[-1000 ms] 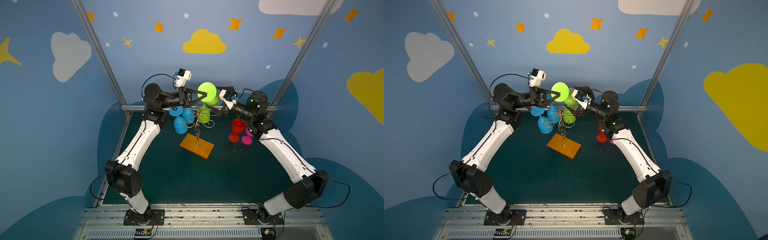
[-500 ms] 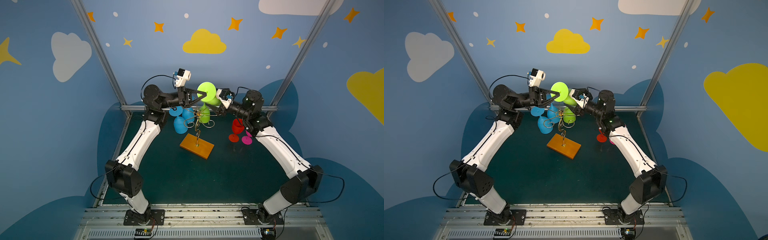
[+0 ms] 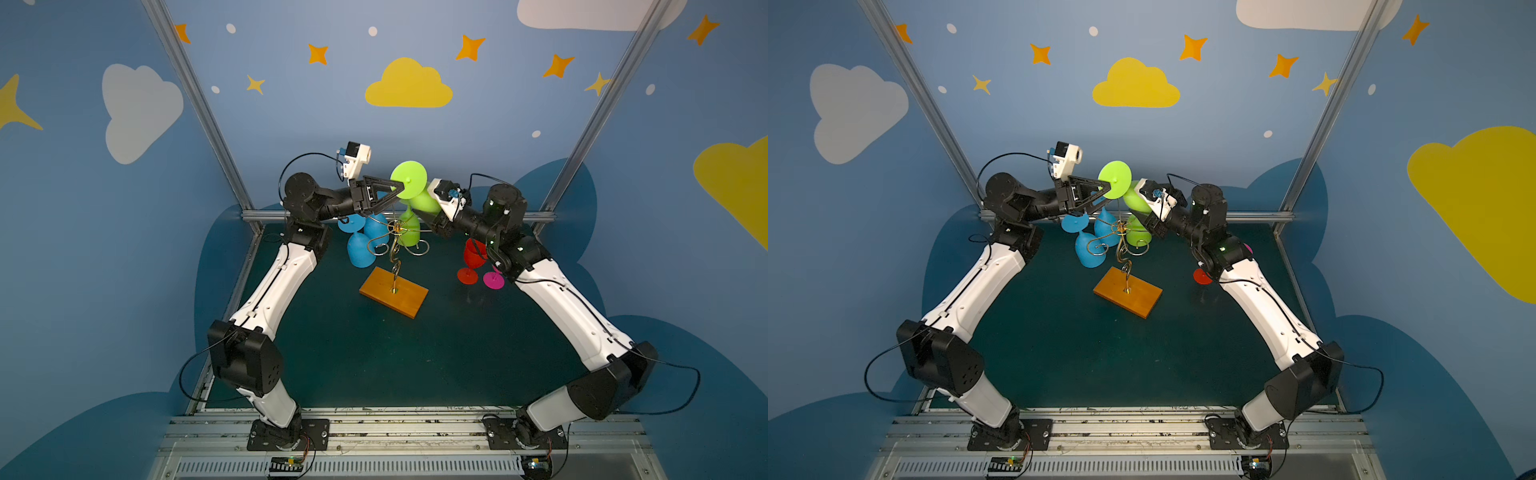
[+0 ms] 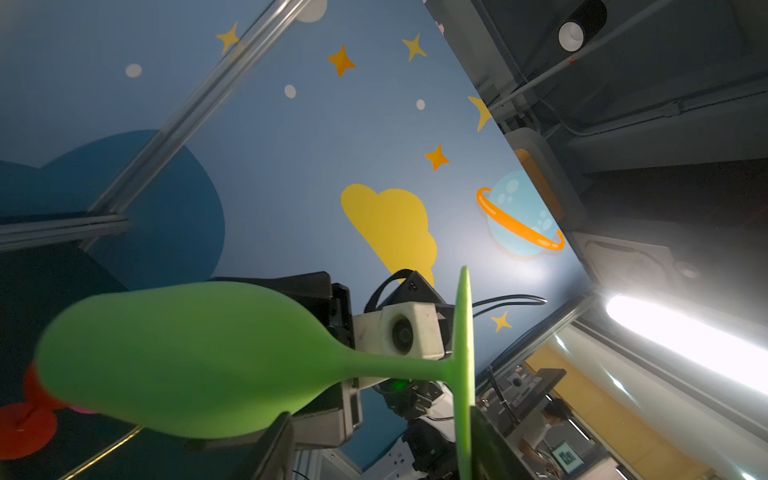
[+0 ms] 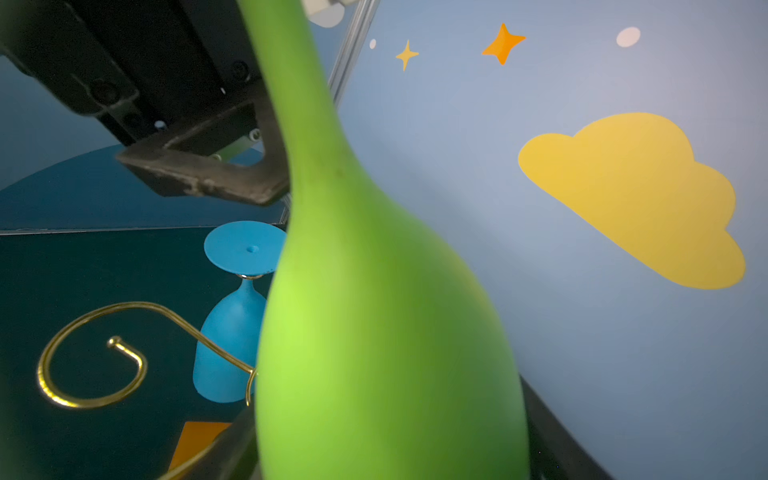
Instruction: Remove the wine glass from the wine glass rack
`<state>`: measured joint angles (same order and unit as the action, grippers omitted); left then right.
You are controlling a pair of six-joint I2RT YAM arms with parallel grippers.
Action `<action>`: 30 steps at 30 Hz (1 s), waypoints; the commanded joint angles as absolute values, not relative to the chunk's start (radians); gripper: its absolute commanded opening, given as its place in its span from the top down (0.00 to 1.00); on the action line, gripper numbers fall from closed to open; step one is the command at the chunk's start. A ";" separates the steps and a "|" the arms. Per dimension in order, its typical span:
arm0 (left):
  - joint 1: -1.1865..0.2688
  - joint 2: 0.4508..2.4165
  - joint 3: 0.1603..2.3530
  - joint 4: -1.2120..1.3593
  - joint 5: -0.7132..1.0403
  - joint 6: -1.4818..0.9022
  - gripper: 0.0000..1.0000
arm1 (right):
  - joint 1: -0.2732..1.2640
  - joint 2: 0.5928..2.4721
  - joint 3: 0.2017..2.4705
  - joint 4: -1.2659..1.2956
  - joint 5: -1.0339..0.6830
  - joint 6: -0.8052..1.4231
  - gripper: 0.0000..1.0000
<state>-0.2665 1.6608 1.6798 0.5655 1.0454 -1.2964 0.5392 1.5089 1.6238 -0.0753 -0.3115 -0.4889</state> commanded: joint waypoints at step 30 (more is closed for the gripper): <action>-0.510 1.357 1.316 0.482 0.439 0.516 0.37 | 0.620 1.306 1.691 -0.757 -0.081 -0.196 0.85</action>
<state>-0.5056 1.3708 1.3041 0.4416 0.4503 0.4580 0.6109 1.2961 1.6596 -0.7216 -0.0856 -0.2131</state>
